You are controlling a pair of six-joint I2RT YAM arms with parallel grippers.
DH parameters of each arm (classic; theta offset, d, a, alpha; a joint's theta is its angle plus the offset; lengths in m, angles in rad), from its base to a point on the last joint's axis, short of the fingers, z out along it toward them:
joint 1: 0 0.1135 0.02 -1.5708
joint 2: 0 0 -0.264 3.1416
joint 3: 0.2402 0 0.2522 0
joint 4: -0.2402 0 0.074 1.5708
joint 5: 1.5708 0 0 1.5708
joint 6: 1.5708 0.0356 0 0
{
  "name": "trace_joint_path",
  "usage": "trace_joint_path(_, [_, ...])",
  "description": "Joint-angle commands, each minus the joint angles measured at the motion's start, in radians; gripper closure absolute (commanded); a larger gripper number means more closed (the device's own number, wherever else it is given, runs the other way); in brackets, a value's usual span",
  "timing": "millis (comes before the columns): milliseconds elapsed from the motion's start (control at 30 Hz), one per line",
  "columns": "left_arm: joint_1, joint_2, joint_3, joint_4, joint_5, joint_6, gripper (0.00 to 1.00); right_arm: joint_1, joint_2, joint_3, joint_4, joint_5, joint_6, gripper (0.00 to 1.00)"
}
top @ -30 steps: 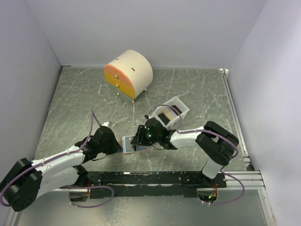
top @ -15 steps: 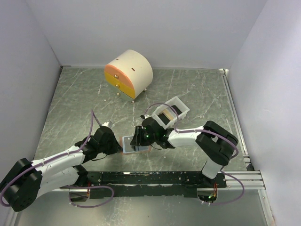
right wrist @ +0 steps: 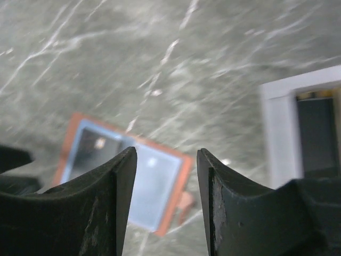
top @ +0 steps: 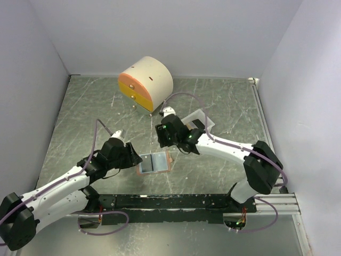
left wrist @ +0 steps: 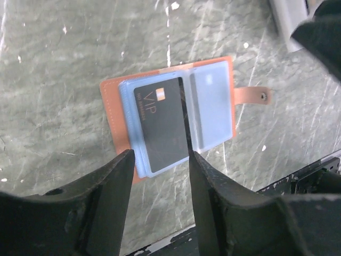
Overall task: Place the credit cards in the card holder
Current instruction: Pick up the credit card from the storage box.
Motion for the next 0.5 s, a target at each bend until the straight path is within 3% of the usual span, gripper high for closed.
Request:
trace_joint_path(0, [0.002,-0.028,0.062,-0.055,-0.032,0.059,0.43,-0.070,-0.013,0.086,-0.166,0.224,-0.194,0.51])
trace_joint_path(233, [0.003,-0.032,0.103,-0.065,0.012,0.120,0.37,-0.187,0.093,0.139,-0.188,0.366,-0.319,0.51])
trace_joint_path(467, [0.002,-0.090,0.138,-0.095,0.030,0.182,0.34,-0.237,0.214,0.179,-0.157,0.416,-0.386,0.51])
